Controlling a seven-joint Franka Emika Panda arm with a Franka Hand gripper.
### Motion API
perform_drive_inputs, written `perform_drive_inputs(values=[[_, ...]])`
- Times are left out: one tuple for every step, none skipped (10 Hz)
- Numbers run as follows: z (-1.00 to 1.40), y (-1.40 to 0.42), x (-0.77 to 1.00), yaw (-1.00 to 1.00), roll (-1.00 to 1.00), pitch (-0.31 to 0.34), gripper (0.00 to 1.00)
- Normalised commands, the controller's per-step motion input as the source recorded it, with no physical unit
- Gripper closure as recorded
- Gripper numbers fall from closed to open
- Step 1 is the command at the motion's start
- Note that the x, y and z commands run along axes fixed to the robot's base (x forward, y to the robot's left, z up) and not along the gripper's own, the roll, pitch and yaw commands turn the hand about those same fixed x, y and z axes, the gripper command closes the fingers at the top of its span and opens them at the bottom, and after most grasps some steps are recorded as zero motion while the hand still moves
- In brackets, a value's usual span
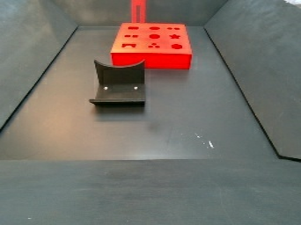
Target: Insert the double-square object.
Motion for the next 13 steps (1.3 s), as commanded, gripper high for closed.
perform_drive_inputs(values=[[-0.31, -0.09, 0.80, -0.04, 0.42, 0.144, 1.00], [-0.25, -0.11, 0.73, -0.07, 0.41, 0.157, 1.00], [-0.25, -0.04, 0.51, -0.12, 0.25, 0.126, 1.00], [-0.18, 0.00, 0.55, -0.09, 0.13, 0.116, 1.00], [-0.12, 0.00, 0.60, -0.11, 0.07, 0.124, 1.00], [-0.08, 0.00, 0.57, -0.12, 0.06, 0.159, 1.00], [-0.13, 0.01, 0.03, -0.13, 0.08, 0.121, 1.00], [-0.05, 0.00, -0.17, -0.29, 0.07, 0.067, 1.00], [-0.01, 0.00, -0.17, -0.29, 0.07, 0.034, 1.00], [-0.03, 0.01, -0.23, -0.29, 0.08, 0.056, 1.00], [0.00, 0.00, -0.21, -0.27, 0.07, 0.049, 1.00], [-0.03, 0.00, 0.00, -0.15, 0.02, 0.000, 1.00], [-0.12, 0.00, 0.04, 0.00, 0.04, 0.000, 1.00]])
